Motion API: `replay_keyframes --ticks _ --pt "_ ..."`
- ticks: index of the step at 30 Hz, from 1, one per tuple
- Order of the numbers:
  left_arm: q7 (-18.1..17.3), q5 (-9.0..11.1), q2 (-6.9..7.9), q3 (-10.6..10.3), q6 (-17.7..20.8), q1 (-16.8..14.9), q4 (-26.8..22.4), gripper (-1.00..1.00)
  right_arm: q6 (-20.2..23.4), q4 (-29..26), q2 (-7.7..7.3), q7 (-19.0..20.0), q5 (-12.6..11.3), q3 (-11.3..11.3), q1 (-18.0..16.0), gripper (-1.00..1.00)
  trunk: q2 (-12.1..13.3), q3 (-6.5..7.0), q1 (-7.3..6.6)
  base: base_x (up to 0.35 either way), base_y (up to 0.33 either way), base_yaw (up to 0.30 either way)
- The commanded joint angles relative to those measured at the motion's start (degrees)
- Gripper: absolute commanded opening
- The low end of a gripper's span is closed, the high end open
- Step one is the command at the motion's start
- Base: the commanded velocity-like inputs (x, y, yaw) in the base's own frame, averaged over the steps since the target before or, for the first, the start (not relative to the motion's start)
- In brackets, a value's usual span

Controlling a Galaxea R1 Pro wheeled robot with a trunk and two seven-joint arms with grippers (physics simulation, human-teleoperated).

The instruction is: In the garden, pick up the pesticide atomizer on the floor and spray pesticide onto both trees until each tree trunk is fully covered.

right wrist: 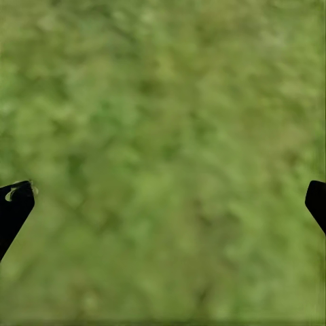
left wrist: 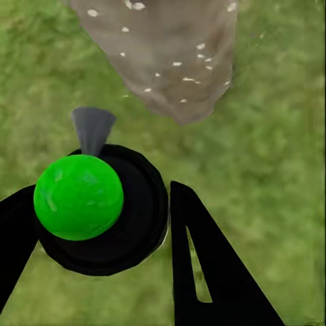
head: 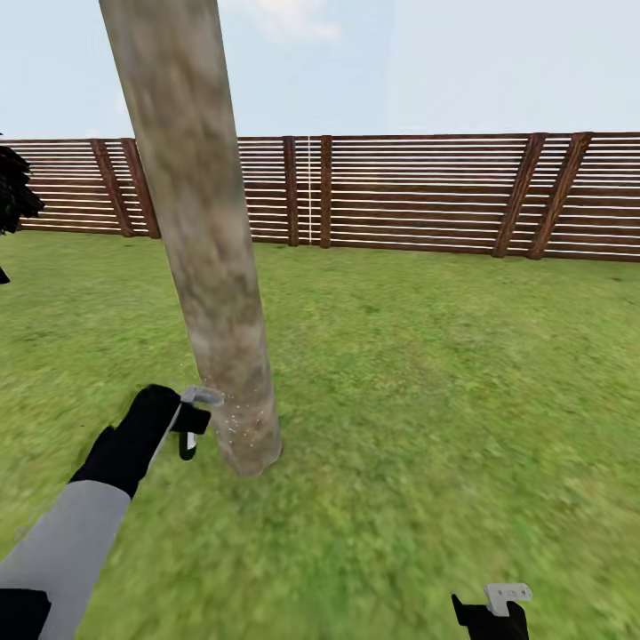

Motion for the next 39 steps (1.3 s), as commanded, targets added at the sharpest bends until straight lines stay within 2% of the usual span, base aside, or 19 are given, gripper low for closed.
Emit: replay_keyframes --ticks 1,3,6,9,10,11,12,16,19,23,25,29,31,34,36,38,39 --pt "0.03 -1.01 -0.88 -0.61 0.0 -0.04 -0.11 -1.0 0.0 0.0 0.0 0.0 0.0 0.0 0.0 1.0 0.0 0.0 0.0 0.0 0.0 0.0" --pt "-0.03 -0.82 -1.57 -0.77 0.14 -0.23 -0.22 -1.0 0.0 0.0 0.0 0.0 0.0 0.0 0.0 1.0 0.0 0.0 0.0 0.0 0.0 0.0" --pt "-2.65 0.12 -0.88 -0.26 0.26 -0.99 -0.2 -1.0 0.0 0.0 0.0 0.0 0.0 0.0 0.0 1.0 0.0 0.0 0.0 0.0 0.0 0.0" --pt "-3.24 0.17 0.79 2.92 0.29 -2.45 -0.19 -1.0 0.0 0.0 0.0 0.0 0.0 0.0 0.0 1.0 0.0 0.0 0.0 0.0 0.0 0.0" --pt "-3.3 0.24 2.66 3.44 0.35 -3.97 -0.18 -1.0 0.0 0.0 0.0 0.0 0.0 0.0 0.0 1.0 0.0 0.0 0.0 0.0 0.0 0.0" --pt "-3.31 0.26 3.42 3.56 0.37 -5.73 -0.19 -1.0 0.0 0.0 0.0 0.0 0.0 0.0 0.0 1.0 0.0 0.0 0.0 0.0 0.0 0.0" --pt "-3.31 0.37 3.44 3.51 0.64 -7.41 -0.19 -1.0 0.0 0.0 0.0 0.0 0.0 0.0 0.0 1.0 0.0 0.0 0.0 0.0 0.0 0.0" --pt "-3.31 0.28 3.65 3.48 0.81 -10.14 -0.17 -1.0 0.0 0.0 0.0 0.0 0.0 0.0 0.0 1.0 0.0 0.0 0.0 0.0 0.0 0.0" --pt "-3.31 0.18 3.61 3.49 0.82 -11.09 -0.18 -1.0 0.0 0.0 0.0 0.0 0.0 0.0 0.0 1.0 0.0 0.0 0.0 0.0 0.0 0.0" --pt "-3.31 0.03 3.69 3.4 1.12 -14.07 -0.11 -1.0 0.0 0.0 0.0 0.0 0.0 0.0 -0.01 1.0 0.0 0.0 0.0 0.0 0.0 0.0" --pt "-3.31 0.01 3.7 3.19 1.16 -14.25 0.02 -1.0 0.0 0.0 0.0 0.0 0.0 0.0 0.0 1.0 0.0 0.0 0.0 0.0 0.0 0.0" --pt "-3.17 -0.64 3.63 2.82 1.04 -13.14 0.82 -1.0 0.0 0.0 0.0 0.0 0.0 0.0 -0.01 1.0 0.0 0.0 0.0 0.0 0.0 0.0" --pt "-2.86 -2.71 3.35 2.74 0.68 -9.67 0.97 -1.0 0.0 0.0 0.0 0.0 0.0 0.0 0.0 1.0 0.0 0.0 0.0 0.0 0.0 0.0" --pt "-2.73 -3.1 3.09 2.84 0.24 -5.87 0.98 -1.0 0.0 0.0 0.0 0.0 0.0 0.0 0.0 1.0 0.0 0.0 0.0 0.0 0.0 0.0" --pt "-2.68 -3.18 2.92 3.05 -0.06 -2.03 1.68 -1.0 0.0 0.0 0.0 0.0 0.0 0.0 0.0 1.0 0.0 0.0 0.0 0.0 0.0 0.0" --pt "-2.63 -3.17 2.84 3.11 -0.52 -0.94 3.35 -1.0 0.0 0.0 0.0 0.0 0.0 0.0 0.0 1.0 0.0 0.0 0.0 0.0 0.0 0.0" --pt "-2.58 -3.11 2.72 3.15 -2.03 -0.59 5.51 -1.0 0.0 0.0 0.0 0.0 0.0 0.0 0.0 1.0 0.0 0.0 0.0 0.0 0.0 0.0"
